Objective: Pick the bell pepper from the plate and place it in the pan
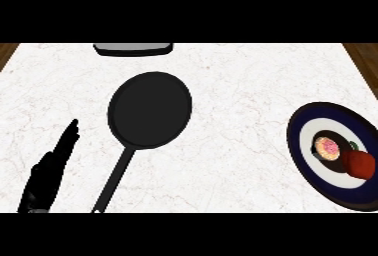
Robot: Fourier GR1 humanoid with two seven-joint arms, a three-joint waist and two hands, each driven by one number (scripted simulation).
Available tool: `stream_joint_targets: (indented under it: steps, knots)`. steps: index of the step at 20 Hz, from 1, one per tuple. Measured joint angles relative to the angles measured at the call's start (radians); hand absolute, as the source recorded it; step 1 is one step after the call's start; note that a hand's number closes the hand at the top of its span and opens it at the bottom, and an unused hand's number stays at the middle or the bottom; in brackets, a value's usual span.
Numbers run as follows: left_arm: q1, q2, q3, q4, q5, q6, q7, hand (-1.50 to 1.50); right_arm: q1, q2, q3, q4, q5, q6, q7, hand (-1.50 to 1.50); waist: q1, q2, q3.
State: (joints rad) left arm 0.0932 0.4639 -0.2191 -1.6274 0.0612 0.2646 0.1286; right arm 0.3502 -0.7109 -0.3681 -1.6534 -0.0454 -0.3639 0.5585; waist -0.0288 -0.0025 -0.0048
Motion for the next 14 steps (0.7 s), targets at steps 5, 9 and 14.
stream_joint_targets:
  steps: [5, 9, 14]
  knots:
    - [-0.013, -0.009, 0.002, 0.009, -0.009, -0.012, 0.004, 0.00, -0.012, -0.124, -0.016, -0.077, -0.076, 0.178, 0.151, -1.50, 0.018, 0.001, 0.002]
    - [-0.017, -0.034, -0.015, 0.021, -0.032, -0.013, 0.002, 0.00, -0.079, -0.181, -0.002, -0.094, -0.140, 0.291, 0.254, -1.50, 0.028, 0.002, 0.003]
    - [-0.015, -0.037, 0.006, 0.030, -0.037, -0.042, -0.017, 0.00, -0.214, -0.224, 0.051, -0.037, -0.158, 0.373, 0.384, -1.50, 0.038, 0.004, 0.004]
